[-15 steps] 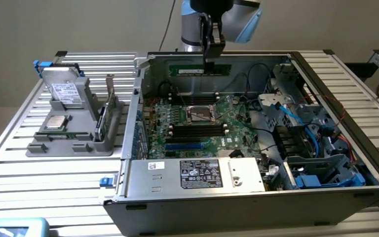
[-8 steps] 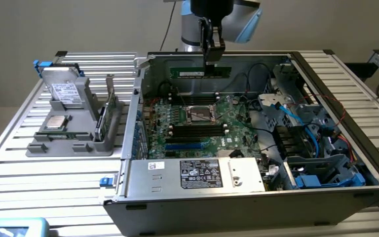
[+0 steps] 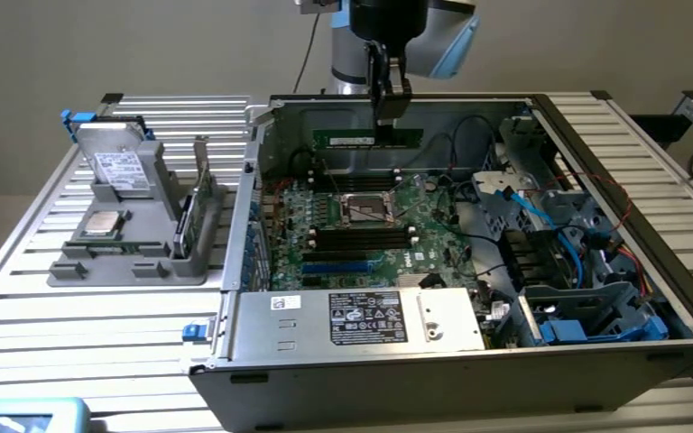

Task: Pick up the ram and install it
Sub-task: 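Insert the ram into the slot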

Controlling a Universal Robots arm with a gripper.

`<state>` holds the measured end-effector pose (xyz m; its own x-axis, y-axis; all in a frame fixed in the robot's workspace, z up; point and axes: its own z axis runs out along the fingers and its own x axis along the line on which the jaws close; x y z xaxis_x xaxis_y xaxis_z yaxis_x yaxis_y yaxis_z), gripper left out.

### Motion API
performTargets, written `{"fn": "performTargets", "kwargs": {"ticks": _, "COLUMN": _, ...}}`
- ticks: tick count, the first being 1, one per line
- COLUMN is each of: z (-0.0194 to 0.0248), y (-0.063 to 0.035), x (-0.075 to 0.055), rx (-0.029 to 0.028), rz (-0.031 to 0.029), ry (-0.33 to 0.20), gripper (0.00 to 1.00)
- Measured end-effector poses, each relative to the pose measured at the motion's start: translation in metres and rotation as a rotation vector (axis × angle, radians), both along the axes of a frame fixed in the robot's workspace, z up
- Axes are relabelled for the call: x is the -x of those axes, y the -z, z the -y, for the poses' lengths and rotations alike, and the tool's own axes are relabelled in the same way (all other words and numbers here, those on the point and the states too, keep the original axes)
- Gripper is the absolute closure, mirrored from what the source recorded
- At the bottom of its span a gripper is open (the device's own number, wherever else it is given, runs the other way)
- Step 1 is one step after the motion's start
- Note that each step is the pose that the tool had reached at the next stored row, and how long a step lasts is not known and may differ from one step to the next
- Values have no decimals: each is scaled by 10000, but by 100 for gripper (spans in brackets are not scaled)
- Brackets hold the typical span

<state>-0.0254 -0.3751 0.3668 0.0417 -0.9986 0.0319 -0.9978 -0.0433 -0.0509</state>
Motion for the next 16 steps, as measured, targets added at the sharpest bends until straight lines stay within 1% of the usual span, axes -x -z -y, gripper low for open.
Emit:
{"fn": "performTargets", "kwargs": {"ticks": 5, "z": -10, "y": 30, "x": -1, "rx": 2, "rz": 79, "ry": 25, "gripper": 86}}
{"fn": "performTargets", "kwargs": {"ticks": 6, "z": -11, "y": 35, "x": -2, "rx": 13, "rz": 106, "ry": 34, "gripper": 86}}
{"fn": "performTargets", "kwargs": {"ticks": 8, "z": -15, "y": 50, "x": -4, "rx": 30, "rz": 133, "ry": 51, "gripper": 86}}
{"fn": "performTargets", "kwargs": {"ticks": 11, "z": -26, "y": 74, "x": -4, "rx": 66, "rz": 160, "ry": 80, "gripper": 86}}
{"fn": "performTargets", "kwargs": {"ticks": 13, "z": -48, "y": 91, "x": -4, "rx": 108, "rz": 189, "ry": 90, "gripper": 86}}
{"fn": "performTargets", "kwargs": {"ticks": 16, "z": -58, "y": 108, "x": -4, "rx": 169, "rz": 232, "ry": 105, "gripper": 86}}
